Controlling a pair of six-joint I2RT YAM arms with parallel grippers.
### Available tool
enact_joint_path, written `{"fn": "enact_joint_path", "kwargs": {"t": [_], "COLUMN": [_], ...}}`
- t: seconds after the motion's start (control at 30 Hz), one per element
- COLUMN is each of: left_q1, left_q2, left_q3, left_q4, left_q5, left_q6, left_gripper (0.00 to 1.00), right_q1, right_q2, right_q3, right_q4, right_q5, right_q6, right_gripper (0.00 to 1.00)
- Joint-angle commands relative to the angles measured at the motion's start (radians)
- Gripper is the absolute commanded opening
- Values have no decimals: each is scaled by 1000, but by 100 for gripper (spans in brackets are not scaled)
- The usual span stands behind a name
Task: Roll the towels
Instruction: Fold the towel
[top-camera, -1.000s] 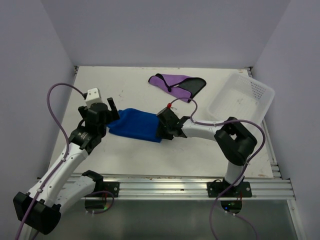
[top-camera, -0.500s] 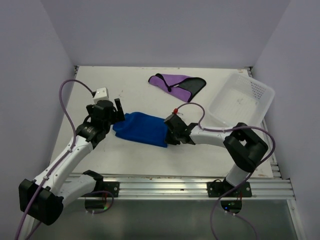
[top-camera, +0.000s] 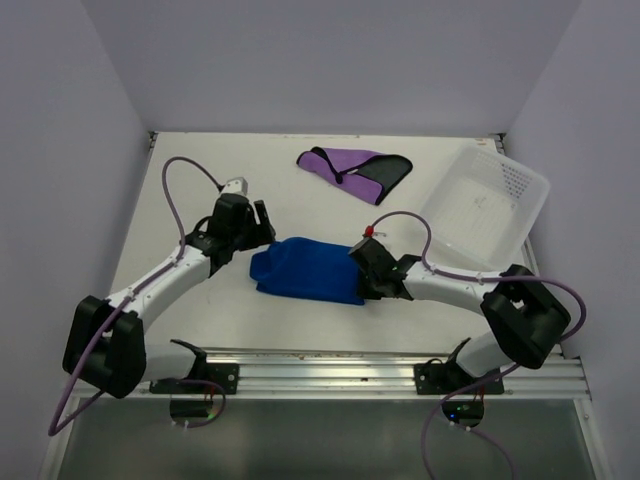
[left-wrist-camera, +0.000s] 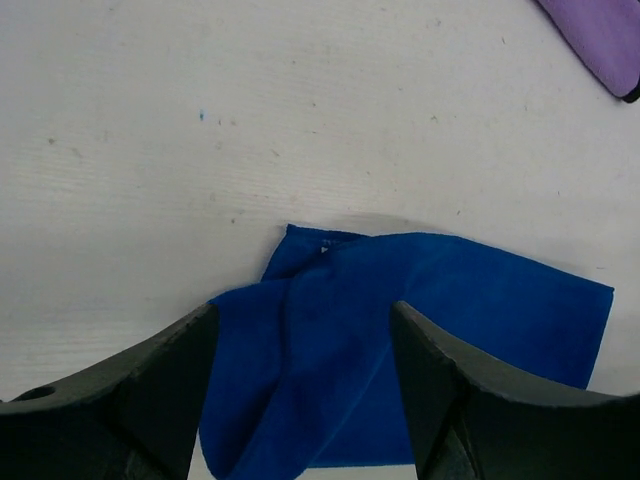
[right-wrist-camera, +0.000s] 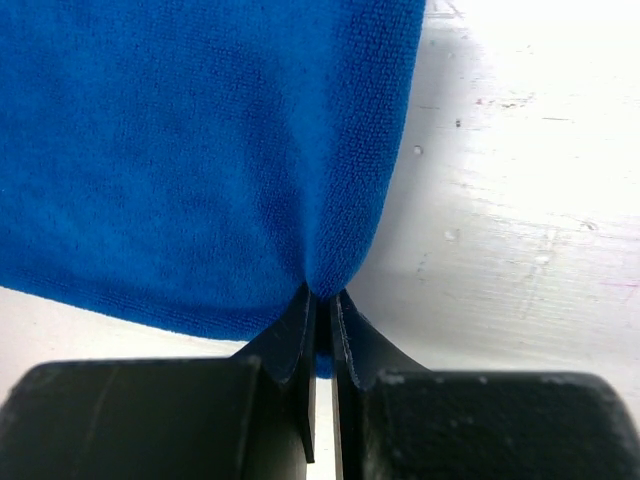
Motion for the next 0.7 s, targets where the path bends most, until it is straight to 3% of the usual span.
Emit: {"fn": "enact_joint_path", "kwargs": {"t": [0.0, 0.27, 0.67], "left_q1": [-2, -3, -5], "left_q2": [77, 169, 281], "left_q3": [-27, -104, -71], "left_q4": [110, 291, 285], "left_q5": [81, 162, 124], "left_q6": [-66, -88, -54], "left_gripper": [72, 45, 27], "right_q1": [-31, -45, -48], "right_q2": [-7, 25, 61], "right_q3": [-50, -91, -98], "right_q4": [-122, -68, -36], "right_q5": [41, -11, -39], "right_q6": [-63, -74, -62], "right_gripper": [0, 0, 0]}}
